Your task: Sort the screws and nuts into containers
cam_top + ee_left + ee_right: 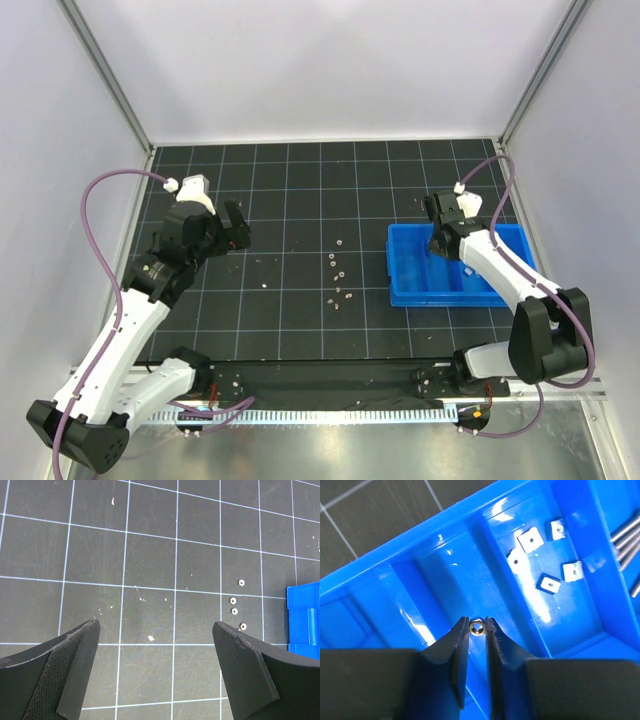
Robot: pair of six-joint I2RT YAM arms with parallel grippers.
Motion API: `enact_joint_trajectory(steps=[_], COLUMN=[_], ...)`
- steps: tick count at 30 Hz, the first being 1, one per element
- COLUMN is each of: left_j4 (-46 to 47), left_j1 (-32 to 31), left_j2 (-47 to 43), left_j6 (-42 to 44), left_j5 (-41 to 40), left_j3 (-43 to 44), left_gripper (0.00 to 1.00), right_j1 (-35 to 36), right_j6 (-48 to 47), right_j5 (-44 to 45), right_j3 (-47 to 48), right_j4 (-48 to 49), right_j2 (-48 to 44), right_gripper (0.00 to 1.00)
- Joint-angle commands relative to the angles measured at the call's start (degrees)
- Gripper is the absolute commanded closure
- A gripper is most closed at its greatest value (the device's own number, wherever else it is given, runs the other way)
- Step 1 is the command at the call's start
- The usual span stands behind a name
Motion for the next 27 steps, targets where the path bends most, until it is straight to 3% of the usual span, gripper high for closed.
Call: enact_joint_trajectory(steps=[1,4,7,9,12,16,27], left_j4=[2.0,2.0,2.1,2.0,2.0,1.9,2.3], left_j1=[0.2,0.2,0.2,0.1,0.2,0.1,0.1], left_j2=[-0.2,-0.3,-0.5,-0.9,-0.8,-1.0,-1.3], left_j6=[0.4,0.4,0.4,0.5,0.5,0.5,0.4], left_j5=[0.3,0.2,0.3,0.3,0.2,0.5,2.0], left_j3=[0.1,0.1,0.2,0.1,0.0,0.1,0.0], left_gripper=[0.00,0.00,0.00,0.00,0.00,0.00,0.00], right_j1=[-0.1,0.1,3.1,9.6,19.6,24.8,26.2], right_j6=[-1.4,-2.6,-4.3,-5.1,-5.2,-5.1,-4.5], right_j5=[-1.2,-4.7,-6.4,-4.8,-1.1,-5.5,-10.5], right_j3=[1.8,4.7,9.7,14.8,21.7,25.4,30.7], right_j4=[2.7,1.8,1.1,0.3,-0.9,3.9,9.7], right_j2=[1.1,-0.6,-0.7,1.0,7.2,16.3,35.5], right_gripper=[0.68,0.43,0.36,0.32,0.32,0.34,0.48])
